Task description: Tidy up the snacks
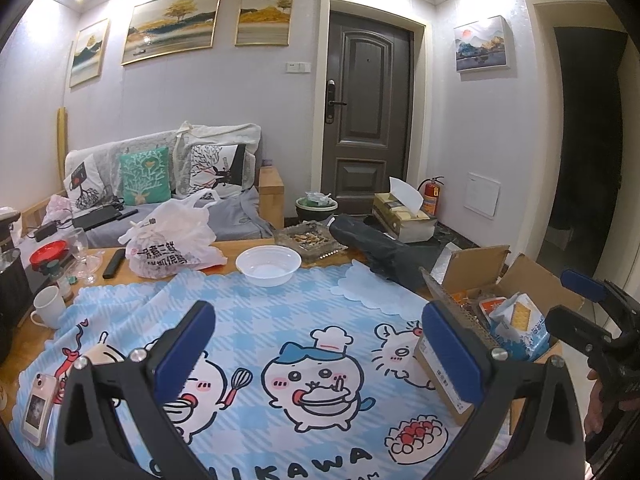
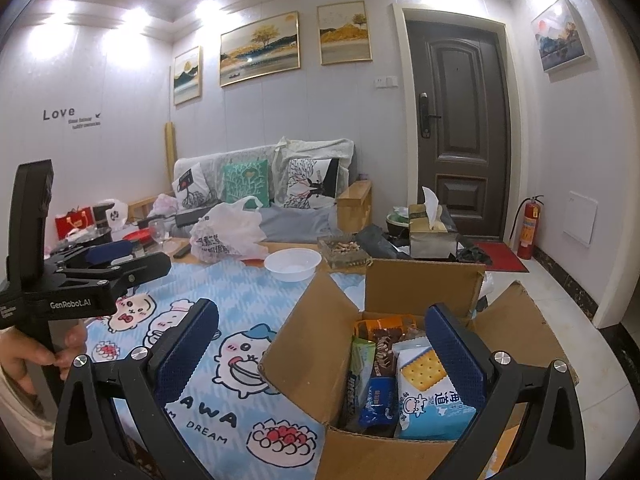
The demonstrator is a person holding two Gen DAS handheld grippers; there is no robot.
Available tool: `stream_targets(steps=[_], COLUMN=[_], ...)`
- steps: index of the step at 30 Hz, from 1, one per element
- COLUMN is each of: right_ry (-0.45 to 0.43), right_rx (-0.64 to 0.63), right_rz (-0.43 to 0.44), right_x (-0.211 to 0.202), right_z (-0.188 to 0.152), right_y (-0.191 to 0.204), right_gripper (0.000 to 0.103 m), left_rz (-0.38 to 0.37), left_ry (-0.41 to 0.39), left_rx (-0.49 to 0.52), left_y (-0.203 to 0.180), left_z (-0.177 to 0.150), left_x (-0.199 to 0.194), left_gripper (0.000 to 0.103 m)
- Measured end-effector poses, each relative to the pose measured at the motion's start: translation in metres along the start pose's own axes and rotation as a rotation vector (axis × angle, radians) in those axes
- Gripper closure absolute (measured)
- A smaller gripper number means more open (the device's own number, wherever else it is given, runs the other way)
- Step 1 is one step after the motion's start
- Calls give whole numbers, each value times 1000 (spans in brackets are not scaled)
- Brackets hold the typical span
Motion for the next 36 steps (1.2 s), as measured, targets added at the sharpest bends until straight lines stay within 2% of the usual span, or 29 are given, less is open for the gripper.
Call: stream_targets(steps=[36], right_ry=[1], right_rx=[3], right_rz=[-5], right_x=[2], right_z=[-1], right_y=[-3], right_gripper=[0], left_rz=[3], left_ry=[-1], left_rx=[4], left_y=[1], left_z=[0], left_x=[0], left_gripper=[1])
Point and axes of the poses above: each gripper's, at about its wrist camera, not at the fingertips, and x roughly the way its jaws point, y to its left, z to its top, the point moved 8 cm from there along x, roughly the way its jaws point, and after that the axes turned 7 degrees about -y, right-handed, at the moved point
